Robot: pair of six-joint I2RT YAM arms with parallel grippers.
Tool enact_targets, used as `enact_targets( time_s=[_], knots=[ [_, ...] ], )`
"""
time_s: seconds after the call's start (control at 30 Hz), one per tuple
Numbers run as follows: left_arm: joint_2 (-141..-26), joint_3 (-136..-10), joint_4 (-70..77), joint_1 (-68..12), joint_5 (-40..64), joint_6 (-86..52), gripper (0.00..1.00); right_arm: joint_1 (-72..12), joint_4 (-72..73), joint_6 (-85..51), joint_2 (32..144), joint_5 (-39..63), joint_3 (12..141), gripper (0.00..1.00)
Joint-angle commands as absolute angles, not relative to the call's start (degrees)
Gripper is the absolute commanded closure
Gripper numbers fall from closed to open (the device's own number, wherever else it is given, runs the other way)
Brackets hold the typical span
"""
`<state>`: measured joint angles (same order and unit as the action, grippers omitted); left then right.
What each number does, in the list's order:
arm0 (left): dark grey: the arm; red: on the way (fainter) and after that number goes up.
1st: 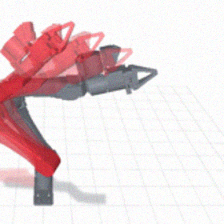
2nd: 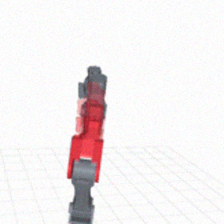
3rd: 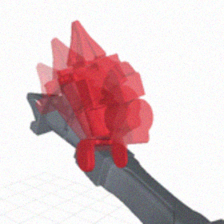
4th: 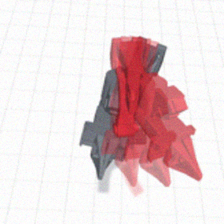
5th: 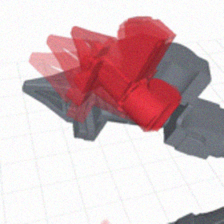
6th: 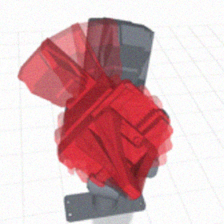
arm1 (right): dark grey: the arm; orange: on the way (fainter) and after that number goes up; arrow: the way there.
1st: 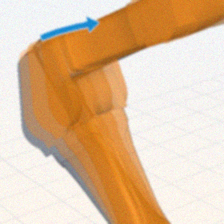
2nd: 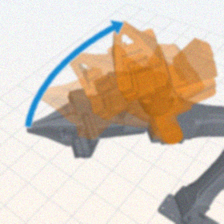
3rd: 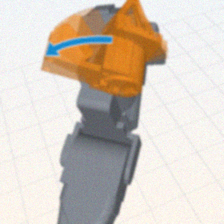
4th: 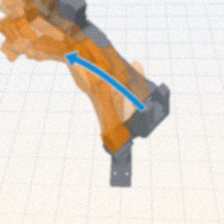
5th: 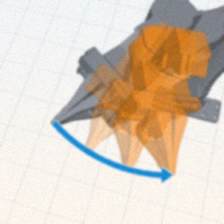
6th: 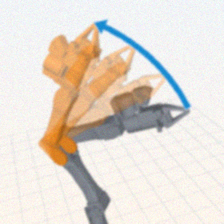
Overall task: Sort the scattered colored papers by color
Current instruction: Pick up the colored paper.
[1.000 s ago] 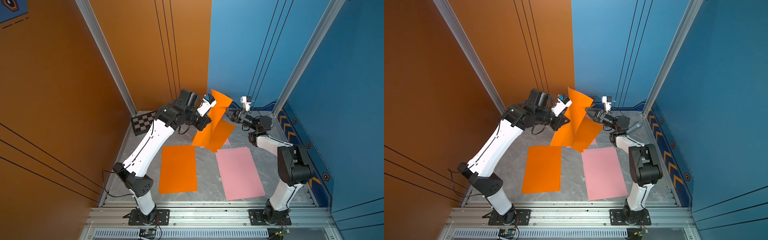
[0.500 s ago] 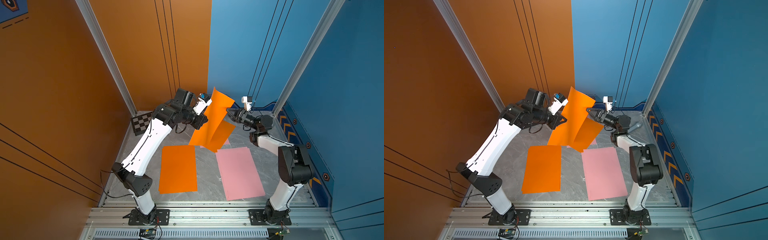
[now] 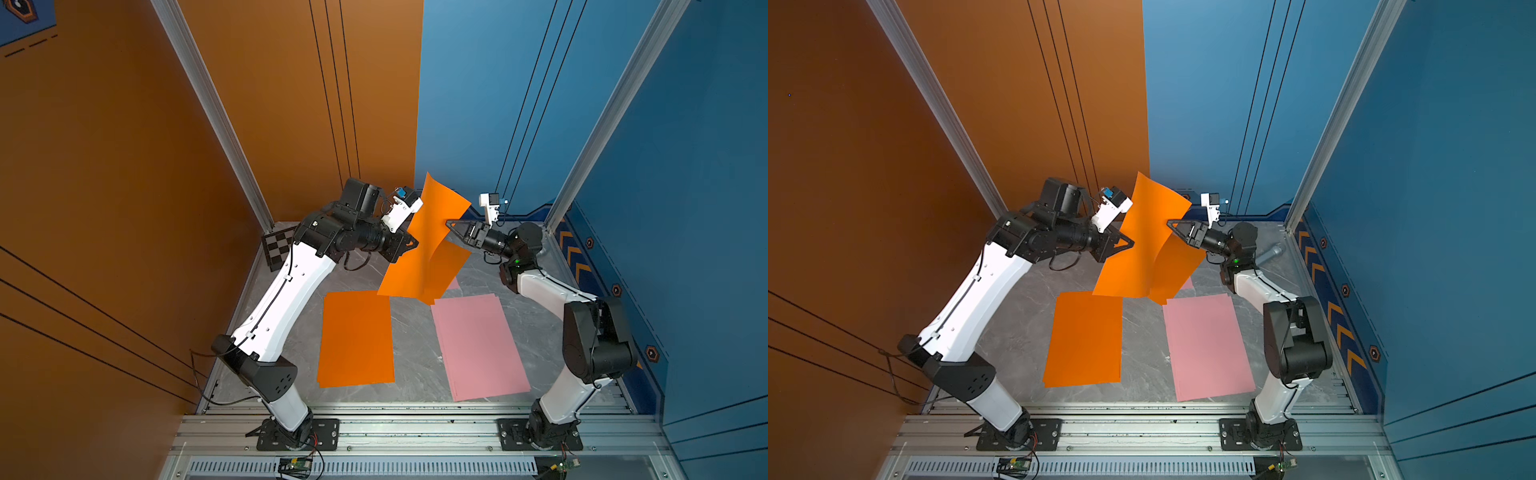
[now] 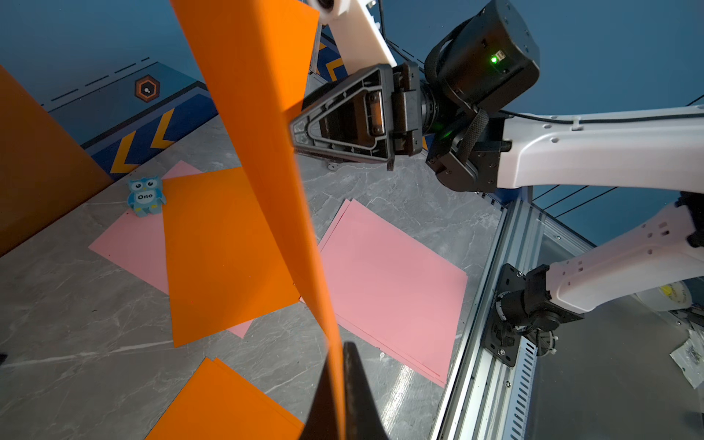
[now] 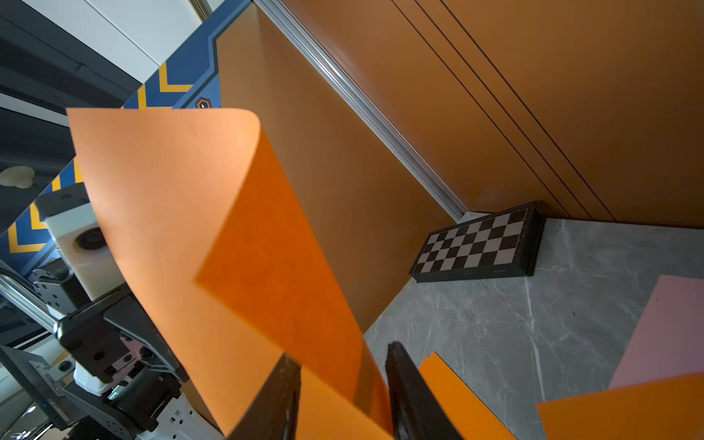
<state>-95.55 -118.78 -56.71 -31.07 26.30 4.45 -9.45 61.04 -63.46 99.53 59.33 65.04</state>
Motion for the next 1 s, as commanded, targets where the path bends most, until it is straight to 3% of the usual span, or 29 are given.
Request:
enact_targets(
  time_s=[0.0, 0.2, 0.27, 0.33, 0.37, 0.43, 0.47, 0.6, 0.7, 0.97],
  knots=[
    [-94.46, -117.52, -55.72, -30.19, 28.01, 3.53, 1.0, -8.92, 65.56, -65.41, 99.63, 58.54, 64.94, 0.69],
    [-94.4, -116.45, -54.96, -29.14, 28.16, 2.77, 1.0, -9.27, 57.81, -60.39, 97.64, 58.1, 65.69, 0.97],
    [-94.26, -115.78, -54.56, -28.68, 27.77, 2.39, 0.99, -9.53, 52.82, -57.3, 96.67, 57.92, 66.28, 1.0],
    [-94.05, -114.96, -54.1, -27.79, 26.94, 1.48, 0.89, -9.95, 47.26, -53.42, 95.51, 57.63, 66.79, 1.0],
    [-93.92, -114.36, -53.61, -27.11, 25.8, 0.51, 0.77, -10.27, 43.13, -50.85, 94.66, 57.34, 67.26, 1.0],
    [-93.61, -112.99, -52.75, -25.78, 21.74, -2.33, 0.3, -11.15, 32.33, -43.65, 92.62, 55.6, 68.39, 1.0],
    [-93.6, -112.34, -52.43, -25.13, 18.37, -3.91, 0.01, -11.83, 24.9, -38.53, 91.32, 54.08, 69.33, 1.0],
    [-94.07, -109.56, -52.41, -22.61, 7.64, -9.2, 0.02, -16.64, -0.55, -22.11, 87.67, 44.28, 74.77, 1.0],
    [-93.14, -105.53, -52.0, -18.79, 0.58, -15.62, 0.02, -20.64, -10.85, -16.55, 86.15, 36.76, 77.82, 1.0],
    [-81.44, -85.53, -41.33, -8.25, -3.21, -25.66, 0.02, -31.61, -20.16, -11.76, 81.07, 27.25, 78.7, 1.0]
  ],
)
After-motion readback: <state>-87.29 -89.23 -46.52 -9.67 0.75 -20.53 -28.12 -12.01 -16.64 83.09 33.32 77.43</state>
